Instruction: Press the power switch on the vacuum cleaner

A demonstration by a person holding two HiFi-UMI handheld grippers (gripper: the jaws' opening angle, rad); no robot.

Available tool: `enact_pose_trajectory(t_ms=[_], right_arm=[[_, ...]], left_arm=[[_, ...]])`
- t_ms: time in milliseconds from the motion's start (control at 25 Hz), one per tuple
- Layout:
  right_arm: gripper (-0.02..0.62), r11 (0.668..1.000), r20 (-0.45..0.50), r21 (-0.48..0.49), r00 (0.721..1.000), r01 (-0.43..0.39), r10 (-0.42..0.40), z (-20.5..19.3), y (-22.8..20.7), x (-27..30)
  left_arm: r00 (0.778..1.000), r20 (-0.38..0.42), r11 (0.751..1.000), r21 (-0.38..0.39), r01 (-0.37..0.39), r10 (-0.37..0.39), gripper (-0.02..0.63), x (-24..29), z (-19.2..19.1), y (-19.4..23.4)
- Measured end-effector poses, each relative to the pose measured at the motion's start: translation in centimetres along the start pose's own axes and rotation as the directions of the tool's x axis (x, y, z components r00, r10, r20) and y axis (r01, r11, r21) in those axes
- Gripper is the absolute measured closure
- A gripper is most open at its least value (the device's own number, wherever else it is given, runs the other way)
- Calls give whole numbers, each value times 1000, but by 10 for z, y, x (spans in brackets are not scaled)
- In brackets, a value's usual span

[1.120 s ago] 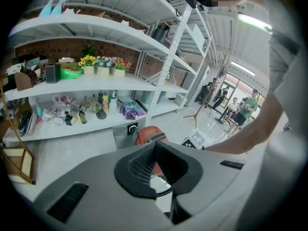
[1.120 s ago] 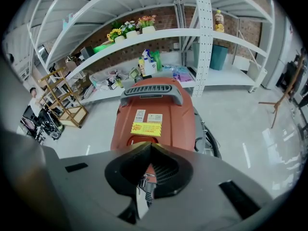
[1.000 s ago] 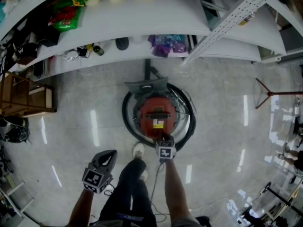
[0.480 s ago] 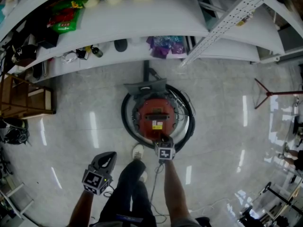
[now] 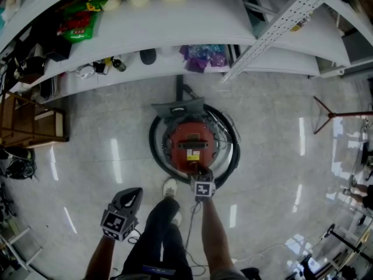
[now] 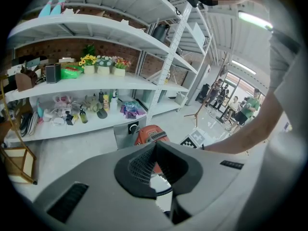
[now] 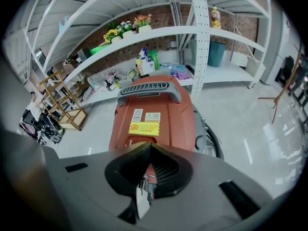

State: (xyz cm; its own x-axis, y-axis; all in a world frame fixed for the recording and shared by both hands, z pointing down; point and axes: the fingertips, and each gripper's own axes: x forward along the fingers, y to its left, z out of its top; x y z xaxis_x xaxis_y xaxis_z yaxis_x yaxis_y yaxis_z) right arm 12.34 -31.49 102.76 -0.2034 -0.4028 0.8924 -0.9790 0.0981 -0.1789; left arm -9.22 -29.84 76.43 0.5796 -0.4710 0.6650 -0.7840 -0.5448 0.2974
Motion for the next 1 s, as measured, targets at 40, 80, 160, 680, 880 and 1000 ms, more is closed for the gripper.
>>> enact_pose_trajectory(t_ms=[40, 80, 160, 680, 880, 1000], right_arm=[[583, 1000, 2, 3, 1000, -2, 2, 0, 0, 0], [583, 1000, 3, 7, 1000, -3, 3, 0, 0, 0], [583, 1000, 7, 13, 1000, -2, 2, 0, 0, 0], [583, 999, 29, 54, 1000, 1, -2, 2, 0, -11], [583, 998, 79, 66, 997, 3, -8, 12, -3, -32], [583, 997, 97, 72, 995, 11, -18, 17, -7, -47]], left_arm=[[1000, -11, 1000, 2, 11, -11, 598, 0, -3, -3], [1000, -20, 1000, 5, 21, -21, 598, 1, -5, -5], [999, -26, 1000, 7, 29, -29, 598, 1, -7, -8], [1000, 10, 1000, 14, -9, 9, 598, -6, 5, -3], [1000, -9, 1000, 23, 15, -15, 598, -12, 4, -15], [1000, 28, 1000, 24, 5, -5, 598, -16, 18, -21]])
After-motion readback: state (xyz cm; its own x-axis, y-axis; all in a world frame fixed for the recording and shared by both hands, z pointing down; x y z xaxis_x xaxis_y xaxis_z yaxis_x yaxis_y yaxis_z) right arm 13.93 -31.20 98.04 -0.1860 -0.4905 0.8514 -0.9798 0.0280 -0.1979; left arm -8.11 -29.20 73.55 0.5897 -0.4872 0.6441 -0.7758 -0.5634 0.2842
